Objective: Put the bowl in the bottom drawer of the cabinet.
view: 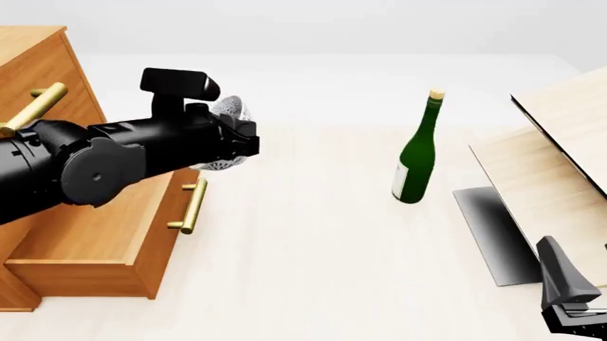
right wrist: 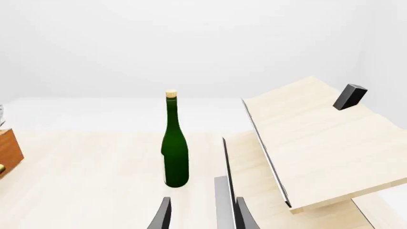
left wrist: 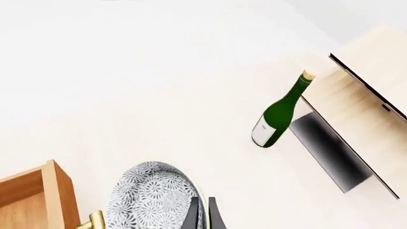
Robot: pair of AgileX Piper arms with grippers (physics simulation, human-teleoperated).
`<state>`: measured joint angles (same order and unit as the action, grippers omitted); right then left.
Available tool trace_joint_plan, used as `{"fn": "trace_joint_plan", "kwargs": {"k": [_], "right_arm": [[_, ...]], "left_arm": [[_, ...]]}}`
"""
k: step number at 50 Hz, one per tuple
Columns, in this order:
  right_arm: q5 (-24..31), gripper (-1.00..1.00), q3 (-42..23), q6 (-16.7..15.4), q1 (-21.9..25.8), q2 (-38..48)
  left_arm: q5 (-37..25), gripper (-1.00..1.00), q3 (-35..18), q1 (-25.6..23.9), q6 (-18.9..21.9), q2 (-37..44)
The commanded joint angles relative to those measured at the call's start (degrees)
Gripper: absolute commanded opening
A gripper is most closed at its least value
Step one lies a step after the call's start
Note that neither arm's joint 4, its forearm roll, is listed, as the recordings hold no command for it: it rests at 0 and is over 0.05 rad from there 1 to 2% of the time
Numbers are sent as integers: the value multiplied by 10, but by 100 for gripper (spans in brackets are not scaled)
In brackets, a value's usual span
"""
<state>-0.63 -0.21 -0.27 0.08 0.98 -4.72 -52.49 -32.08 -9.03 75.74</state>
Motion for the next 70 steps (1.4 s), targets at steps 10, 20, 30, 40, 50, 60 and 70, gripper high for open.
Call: {"fn": "trace_joint_plan", "kwargs": {"k": [10, 20, 30, 40, 50, 60, 70], "right_arm": [[0, 100, 0, 0, 0, 0], [0, 100, 0, 0, 0, 0], [0, 100, 0, 0, 0, 0], [0, 100, 0, 0, 0, 0], [0, 100, 0, 0, 0, 0], [0, 100, 0, 0, 0, 0], [0, 100, 0, 0, 0, 0]], "left_arm": [[-1, -100, 32, 54, 7, -43], [6, -100, 36, 62, 4, -48], [13, -100, 49, 89, 2, -58], [27, -100, 83, 122, -9, -86], [40, -100, 108, 127, -20, -95], [58, -100, 136, 141, -30, -113], [60, -100, 143, 151, -29, -127]]}}
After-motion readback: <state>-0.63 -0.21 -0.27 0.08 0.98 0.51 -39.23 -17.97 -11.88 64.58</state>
